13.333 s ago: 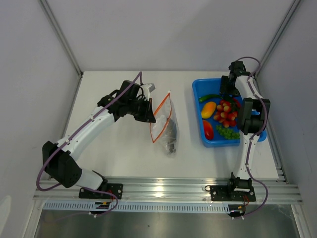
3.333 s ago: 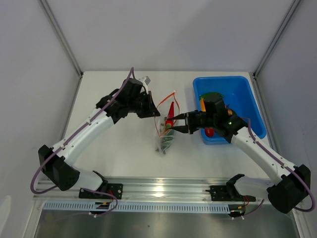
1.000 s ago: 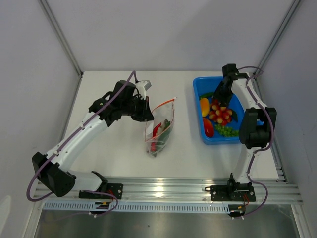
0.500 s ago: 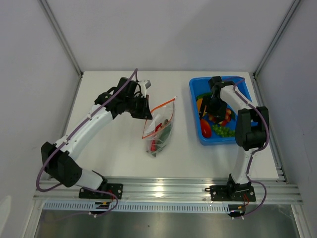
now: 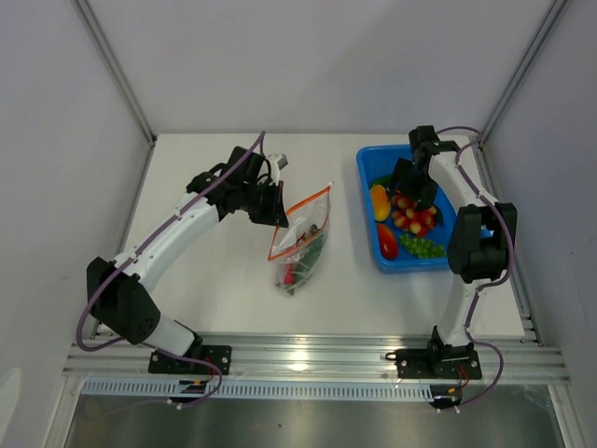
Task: Place the food in the zip-top bag and seal the zipper
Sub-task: Pick up the fake vegetable from the bin.
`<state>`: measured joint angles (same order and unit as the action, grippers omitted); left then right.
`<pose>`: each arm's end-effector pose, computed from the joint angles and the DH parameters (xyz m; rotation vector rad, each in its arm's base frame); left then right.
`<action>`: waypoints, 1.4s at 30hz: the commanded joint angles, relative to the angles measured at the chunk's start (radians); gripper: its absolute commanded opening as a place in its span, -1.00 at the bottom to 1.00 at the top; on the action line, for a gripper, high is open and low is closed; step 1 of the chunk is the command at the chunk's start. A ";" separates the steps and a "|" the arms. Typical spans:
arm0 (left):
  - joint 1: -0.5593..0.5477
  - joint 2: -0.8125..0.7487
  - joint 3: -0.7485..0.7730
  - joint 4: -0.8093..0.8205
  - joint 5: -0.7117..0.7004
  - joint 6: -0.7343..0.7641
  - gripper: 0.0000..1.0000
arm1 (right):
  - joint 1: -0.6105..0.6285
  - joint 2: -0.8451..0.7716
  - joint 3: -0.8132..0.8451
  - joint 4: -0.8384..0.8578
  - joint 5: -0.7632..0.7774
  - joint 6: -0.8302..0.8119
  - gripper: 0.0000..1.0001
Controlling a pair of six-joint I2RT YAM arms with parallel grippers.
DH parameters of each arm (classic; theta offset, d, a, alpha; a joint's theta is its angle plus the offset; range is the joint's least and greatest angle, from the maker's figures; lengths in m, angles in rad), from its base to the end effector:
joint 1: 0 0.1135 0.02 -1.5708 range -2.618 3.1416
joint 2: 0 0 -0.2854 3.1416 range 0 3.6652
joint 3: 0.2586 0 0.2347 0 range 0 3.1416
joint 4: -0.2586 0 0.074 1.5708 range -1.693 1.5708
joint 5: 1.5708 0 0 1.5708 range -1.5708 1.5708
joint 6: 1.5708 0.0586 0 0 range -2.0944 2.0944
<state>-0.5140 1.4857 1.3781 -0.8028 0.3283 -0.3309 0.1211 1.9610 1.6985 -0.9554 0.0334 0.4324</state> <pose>0.2582 -0.1675 0.3309 0.3802 2.5457 -0.7494 0.4063 0.0475 0.2521 0.4410 2.7566 0.0911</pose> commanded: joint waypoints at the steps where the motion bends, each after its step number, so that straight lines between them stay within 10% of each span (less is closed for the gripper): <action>1: 0.005 0.007 -0.010 0.016 0.012 0.003 -0.99 | -0.011 -0.089 -0.031 0.033 -0.009 -0.010 0.60; 11: 0.005 0.024 -0.033 0.054 0.051 -0.005 -0.99 | -0.017 -0.013 -0.034 0.435 0.068 0.026 0.56; 42: 0.005 -0.010 -0.074 0.111 0.120 -0.022 -0.99 | -0.089 0.253 0.024 0.698 -0.021 -0.627 0.51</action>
<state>-0.5140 1.5032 1.2900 -0.6941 0.4267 -0.3504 0.0353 2.2082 1.7290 -0.3141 0.0402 -0.1261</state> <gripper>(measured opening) 0.005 0.758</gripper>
